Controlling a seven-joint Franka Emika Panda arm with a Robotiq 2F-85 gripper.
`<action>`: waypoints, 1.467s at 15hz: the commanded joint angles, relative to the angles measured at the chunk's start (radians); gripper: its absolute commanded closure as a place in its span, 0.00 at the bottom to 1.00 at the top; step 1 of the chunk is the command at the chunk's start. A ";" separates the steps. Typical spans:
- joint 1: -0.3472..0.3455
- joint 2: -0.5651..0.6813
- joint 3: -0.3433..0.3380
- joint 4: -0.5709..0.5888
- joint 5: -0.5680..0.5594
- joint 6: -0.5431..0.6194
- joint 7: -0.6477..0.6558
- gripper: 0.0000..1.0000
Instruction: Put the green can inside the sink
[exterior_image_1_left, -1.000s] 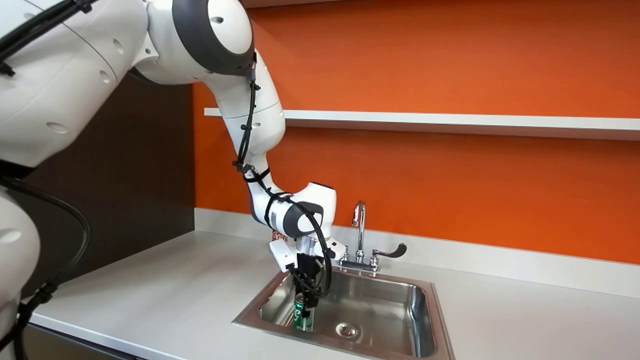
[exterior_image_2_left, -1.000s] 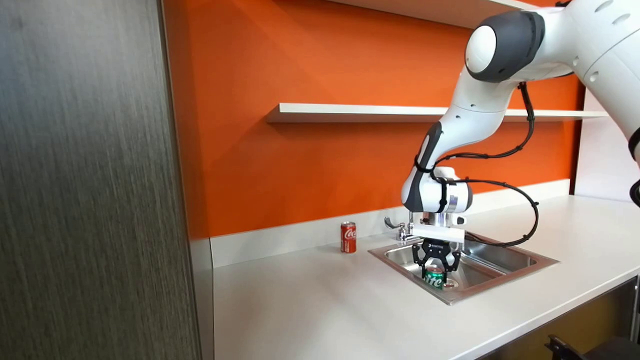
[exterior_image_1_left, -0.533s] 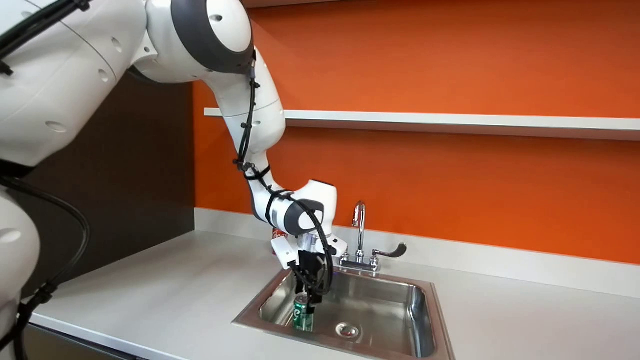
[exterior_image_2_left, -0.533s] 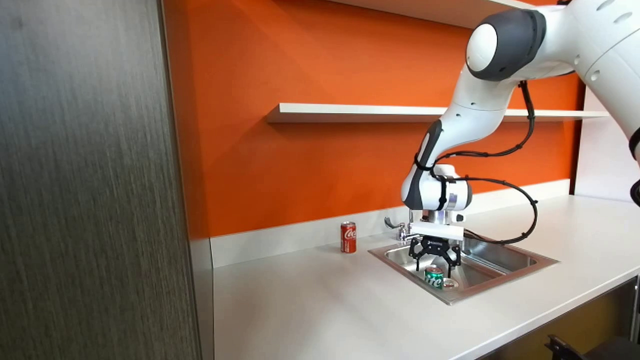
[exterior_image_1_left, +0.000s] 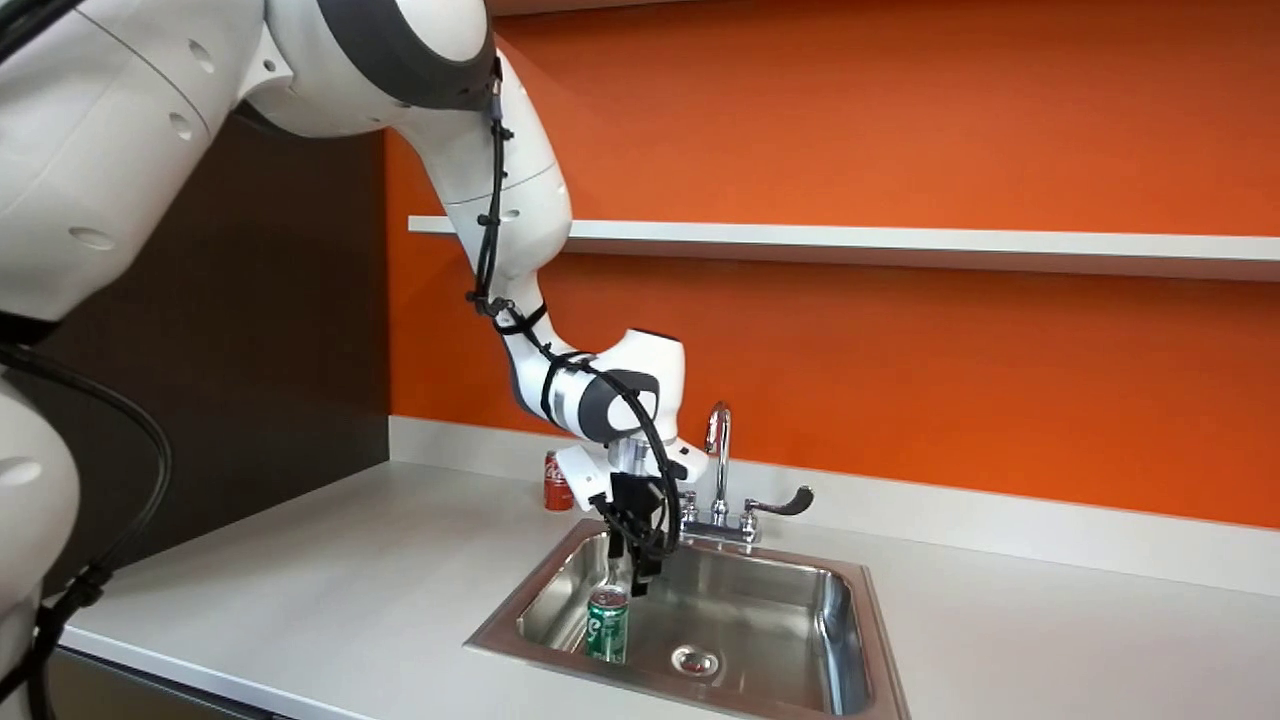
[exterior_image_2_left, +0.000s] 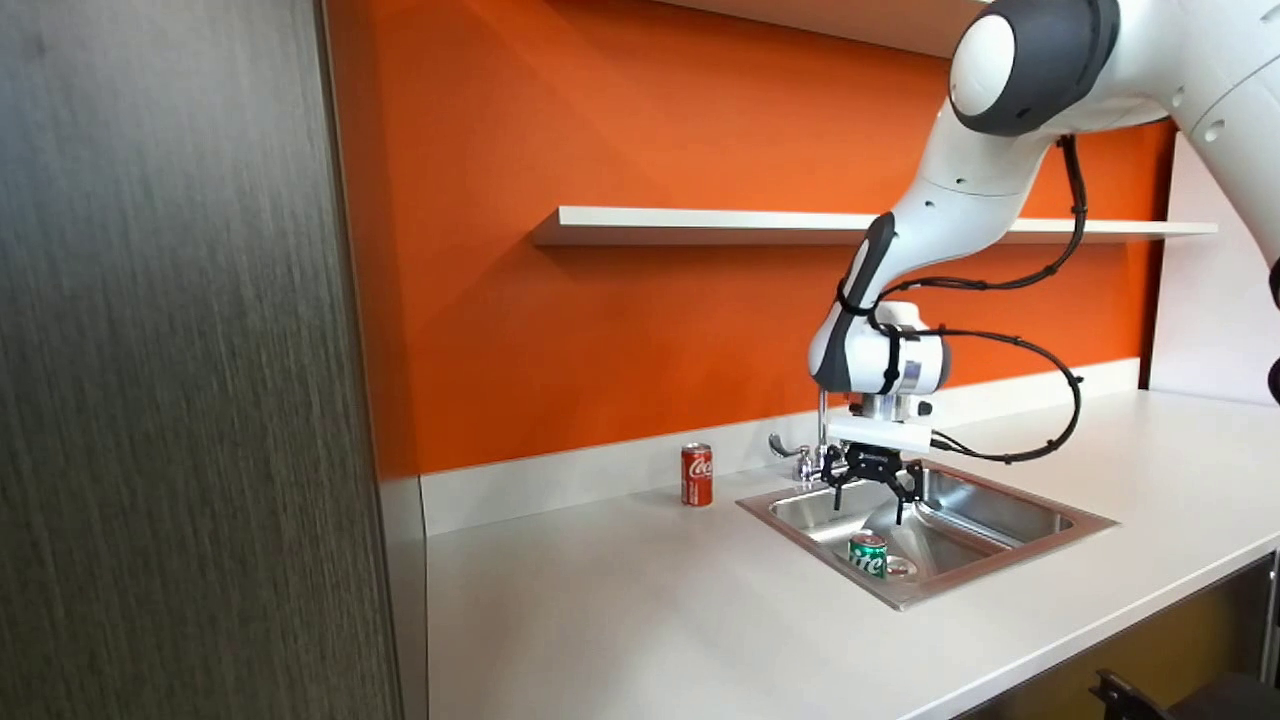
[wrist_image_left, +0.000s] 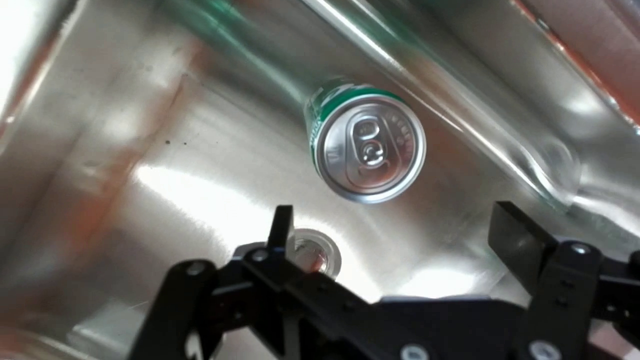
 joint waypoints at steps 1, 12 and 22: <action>-0.030 -0.099 0.027 -0.059 -0.014 -0.003 -0.112 0.00; 0.024 -0.399 0.078 -0.349 -0.189 0.084 -0.419 0.00; 0.081 -0.799 0.107 -0.658 -0.378 -0.065 -0.417 0.00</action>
